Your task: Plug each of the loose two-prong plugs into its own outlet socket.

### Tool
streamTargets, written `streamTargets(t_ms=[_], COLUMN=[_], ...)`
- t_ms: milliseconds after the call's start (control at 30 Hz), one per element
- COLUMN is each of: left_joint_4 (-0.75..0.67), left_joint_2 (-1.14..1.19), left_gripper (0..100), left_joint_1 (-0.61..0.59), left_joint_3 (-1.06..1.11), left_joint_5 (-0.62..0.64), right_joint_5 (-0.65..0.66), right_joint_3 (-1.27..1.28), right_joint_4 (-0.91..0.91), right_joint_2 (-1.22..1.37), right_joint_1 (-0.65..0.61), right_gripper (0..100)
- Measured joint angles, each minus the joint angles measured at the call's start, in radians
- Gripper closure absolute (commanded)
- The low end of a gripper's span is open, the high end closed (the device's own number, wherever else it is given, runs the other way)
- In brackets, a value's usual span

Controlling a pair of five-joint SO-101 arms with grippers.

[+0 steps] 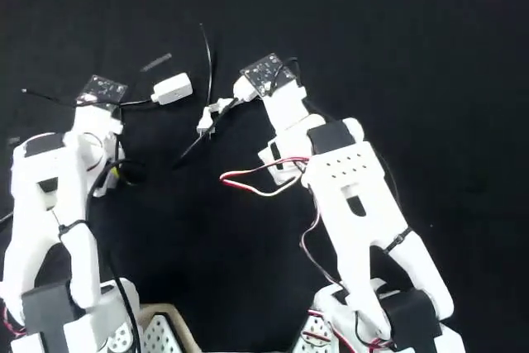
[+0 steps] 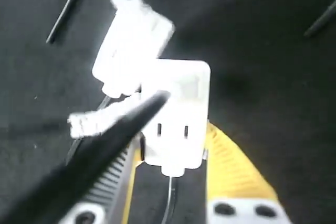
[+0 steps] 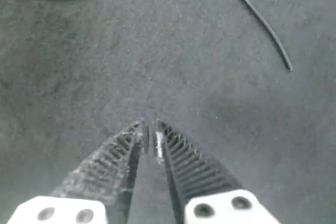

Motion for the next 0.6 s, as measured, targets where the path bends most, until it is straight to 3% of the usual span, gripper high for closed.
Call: streamTargets(t_ms=[133, 267, 433, 600], left_joint_4=[0.000, 0.000, 0.094, 0.281], left_joint_2=[0.000, 0.000, 0.000, 0.002], left_gripper=[70, 62, 62, 62], left_joint_1=[-0.028, -0.051, -0.044, 0.021], left_joint_3=[0.000, -0.021, -0.160, -0.419], left_joint_5=[0.008, 0.120, 0.213, 0.287], right_joint_5=[0.000, 0.000, 0.000, 0.000], right_joint_3=[0.000, 0.000, 0.000, 0.000], right_joint_4=[0.000, 0.000, 0.000, -0.003], right_joint_2=[0.000, 0.000, 0.000, 0.000], right_joint_1=[0.000, 0.000, 0.000, 0.000], right_gripper=[98.0, 98.0, 98.0, 98.0])
